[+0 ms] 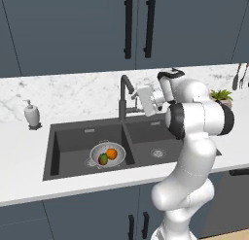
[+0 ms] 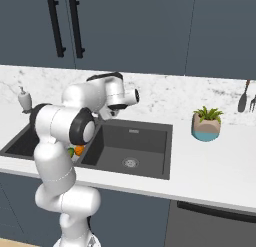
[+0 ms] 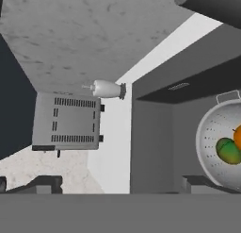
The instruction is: Put the colander in the sink, put the orange, mango in the colander, and turn on the sink faucet and pour water over the colander.
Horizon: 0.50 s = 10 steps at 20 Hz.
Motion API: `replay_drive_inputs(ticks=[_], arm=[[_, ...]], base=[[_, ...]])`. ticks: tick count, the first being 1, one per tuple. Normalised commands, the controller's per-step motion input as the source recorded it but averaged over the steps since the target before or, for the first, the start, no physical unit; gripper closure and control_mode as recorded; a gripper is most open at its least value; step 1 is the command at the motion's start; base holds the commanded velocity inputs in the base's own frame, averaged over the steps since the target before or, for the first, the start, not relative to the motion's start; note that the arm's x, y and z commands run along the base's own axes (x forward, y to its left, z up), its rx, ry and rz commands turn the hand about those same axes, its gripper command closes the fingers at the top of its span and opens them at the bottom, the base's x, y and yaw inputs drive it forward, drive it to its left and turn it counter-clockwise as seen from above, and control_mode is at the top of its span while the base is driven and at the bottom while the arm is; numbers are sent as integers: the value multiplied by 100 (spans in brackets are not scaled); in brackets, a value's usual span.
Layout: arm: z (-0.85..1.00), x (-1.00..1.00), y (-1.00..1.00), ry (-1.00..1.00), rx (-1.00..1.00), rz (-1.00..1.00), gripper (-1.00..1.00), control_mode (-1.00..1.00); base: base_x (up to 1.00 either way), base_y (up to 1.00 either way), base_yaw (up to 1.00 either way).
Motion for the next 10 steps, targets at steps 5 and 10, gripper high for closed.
replay_drive_inputs(ticks=[5, 10], arm=[[0, 30, 16, -1, 0, -5, -100, -100], [0, 40, 0, -1, 0, -6, -100, -100]], base=[[0, 0, 0], [0, 0, 0]])
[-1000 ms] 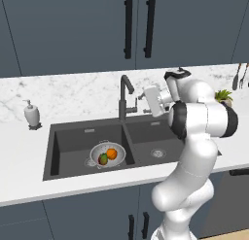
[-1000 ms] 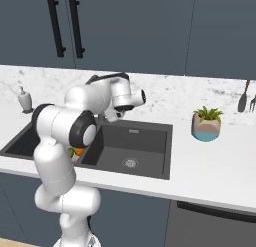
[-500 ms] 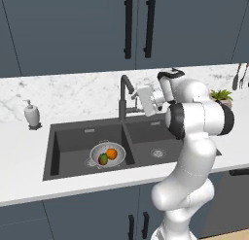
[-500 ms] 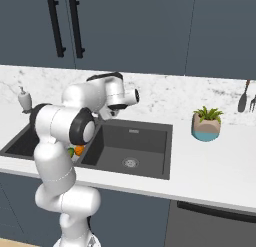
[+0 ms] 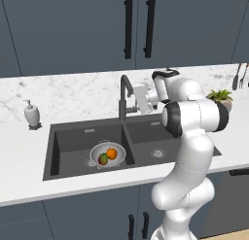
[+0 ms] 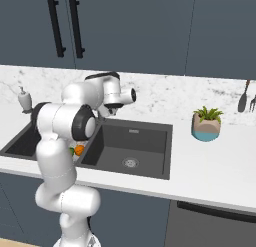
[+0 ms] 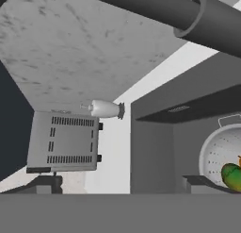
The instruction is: Put the colander in the sink, put the orange, mango in the colander, and turn on the sink faucet and pour water over the colander.
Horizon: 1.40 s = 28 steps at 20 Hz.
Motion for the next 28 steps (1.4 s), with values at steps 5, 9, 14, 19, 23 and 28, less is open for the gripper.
replay_drive_inputs(ticks=[5, 9, 14, 19, 23, 28], arm=[[0, 34, 3, -2, 0, -5, -100, -100], [3, 12, 32, -4, 0, -4, -100, -100], [4, 6, 44, -2, 0, -4, -100, -100], [12, 10, 50, -3, 0, -3, -100, -100], [22, 24, 51, -4, 0, -5, -100, -100], [28, 31, 52, -4, 0, -7, -100, -100]], base=[[0, 0, 0], [0, 0, 0], [0, 0, 0], [0, 0, 0], [0, 0, 0], [0, 0, 0]])
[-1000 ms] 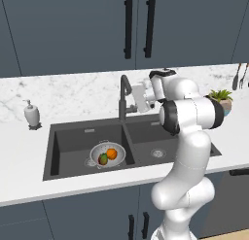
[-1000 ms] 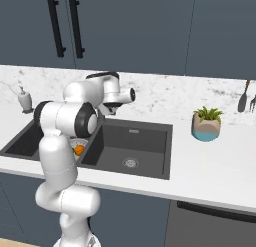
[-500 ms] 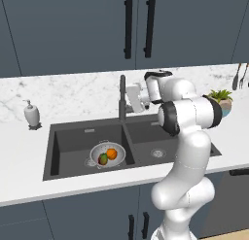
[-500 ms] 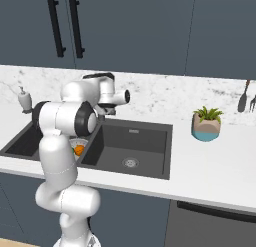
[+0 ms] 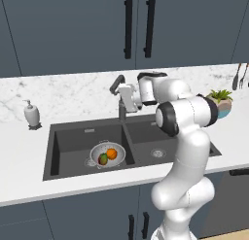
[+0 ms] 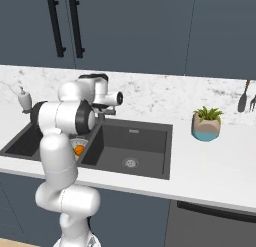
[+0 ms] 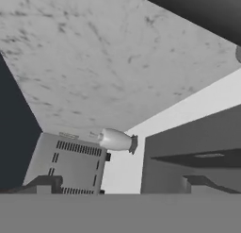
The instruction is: Put the colander in the sink, put the orange, mango in the colander, and turn on the sink faucet and pour water over the colander.
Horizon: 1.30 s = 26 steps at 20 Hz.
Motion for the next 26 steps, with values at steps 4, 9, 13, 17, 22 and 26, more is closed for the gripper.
replay_drive_inputs(ticks=[4, 9, 13, 17, 22, 26], arm=[[39, 28, 52, -5, 0, -7, -100, -100], [56, 27, 40, -4, 0, -8, -100, -100], [65, 34, 34, -3, 0, -9, -100, -100], [57, 19, 11, 0, 0, -10, -100, -100], [46, -6, -65, 0, -6, -8, -100, -100], [32, -26, -100, 1, -8, -1, -100, -100]], base=[[0, 0, 0], [0, 0, 0], [0, 0, 0], [0, 0, 0], [0, 0, 0], [0, 0, 0]])
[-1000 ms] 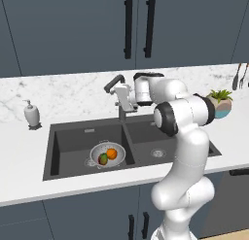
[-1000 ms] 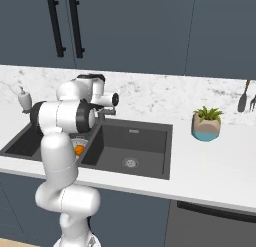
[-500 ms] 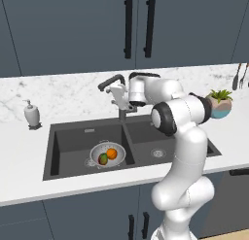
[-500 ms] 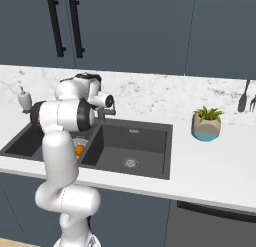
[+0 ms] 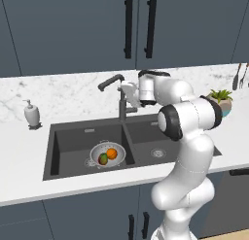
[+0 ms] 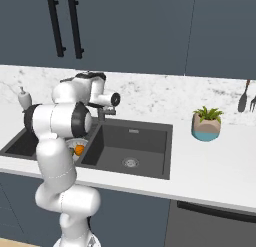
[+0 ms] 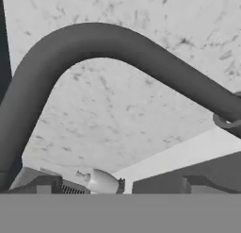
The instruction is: Put the colander in the sink, put the orange, mango in the colander, and turn on the sink faucet and pour water over the colander.
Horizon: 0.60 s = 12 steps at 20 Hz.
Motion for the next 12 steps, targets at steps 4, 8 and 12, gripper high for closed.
replay_drive_inputs(ticks=[4, 8, 12], arm=[[6, -31, -100, 6, -10, 0, -100, -100], [0, -19, -100, 5, -13, 0, -100, -100], [-4, -1, -99, 7, -10, 0, -100, -100]], base=[[0, 0, 0], [0, 0, 0], [0, 0, 0]])
